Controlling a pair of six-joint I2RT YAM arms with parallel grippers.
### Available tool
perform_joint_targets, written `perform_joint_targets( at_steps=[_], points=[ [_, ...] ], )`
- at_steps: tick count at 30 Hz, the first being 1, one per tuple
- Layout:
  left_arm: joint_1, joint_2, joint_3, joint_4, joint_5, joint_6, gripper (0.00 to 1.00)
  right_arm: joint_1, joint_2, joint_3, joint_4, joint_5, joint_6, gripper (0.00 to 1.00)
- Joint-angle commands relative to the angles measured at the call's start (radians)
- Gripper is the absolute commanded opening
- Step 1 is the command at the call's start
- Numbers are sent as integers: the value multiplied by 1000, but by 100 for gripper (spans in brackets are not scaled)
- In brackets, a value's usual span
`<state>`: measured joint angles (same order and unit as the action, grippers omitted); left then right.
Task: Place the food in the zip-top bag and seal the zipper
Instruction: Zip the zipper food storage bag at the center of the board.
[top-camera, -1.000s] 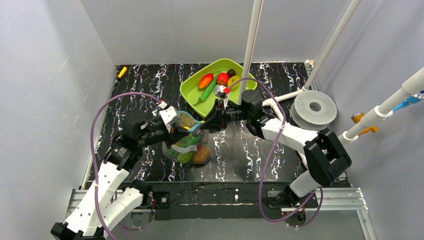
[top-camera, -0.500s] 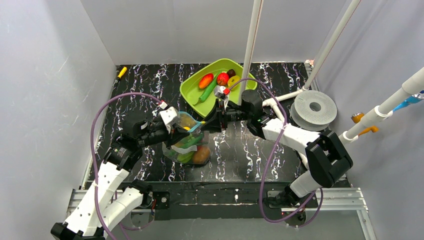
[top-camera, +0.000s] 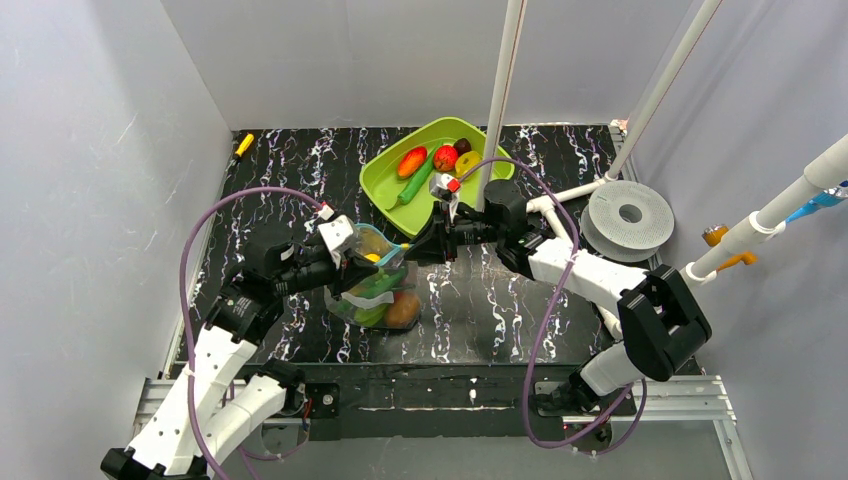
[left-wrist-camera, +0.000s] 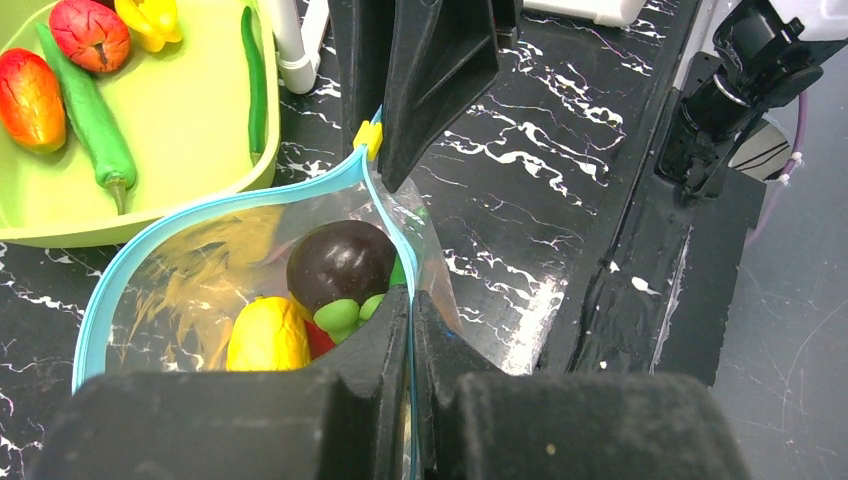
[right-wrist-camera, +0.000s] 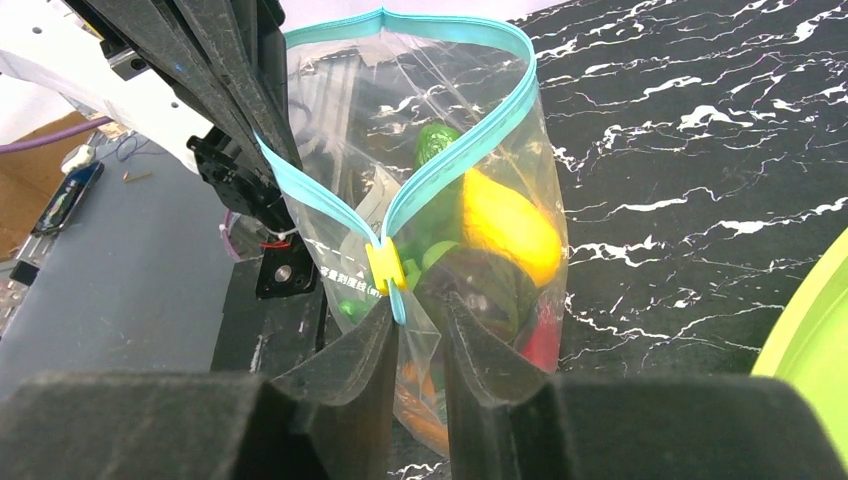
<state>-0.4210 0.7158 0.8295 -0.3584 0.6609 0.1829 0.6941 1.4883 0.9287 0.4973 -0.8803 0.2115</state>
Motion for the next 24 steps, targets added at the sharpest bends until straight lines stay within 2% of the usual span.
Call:
perform_joint_targets(
  at_steps=[1, 7, 12, 17, 19, 20, 21, 24],
  points=[
    [-2, -17, 37, -23, -1, 15, 0, -4, -44, -3, 21, 6, -13, 26],
    [-2, -5, 43, -24, 17, 12, 0, -4, -15, 26, 72, -20, 25, 27],
    [-2, -9, 47, -28, 13, 10, 0, -4, -10, 38, 69, -45, 31, 19],
    [-1, -10, 44, -34, 12, 6, 0, -2, -13, 35, 69, -57, 37, 17],
    [-1, -4, 48, -34, 14, 2, 0, -2, -14, 38, 68, -66, 41, 11],
    [-1, 1, 51, -35, 13, -1, 3, -2, -12, 42, 64, -75, 43, 4],
    [-1, 5, 56, -34, 10, -7, 11, -3, -12, 50, 52, -78, 43, 1],
    [-1, 39, 100, -41, 14, -19, 33, -3, -6, 87, -25, -76, 46, 1]
  ],
)
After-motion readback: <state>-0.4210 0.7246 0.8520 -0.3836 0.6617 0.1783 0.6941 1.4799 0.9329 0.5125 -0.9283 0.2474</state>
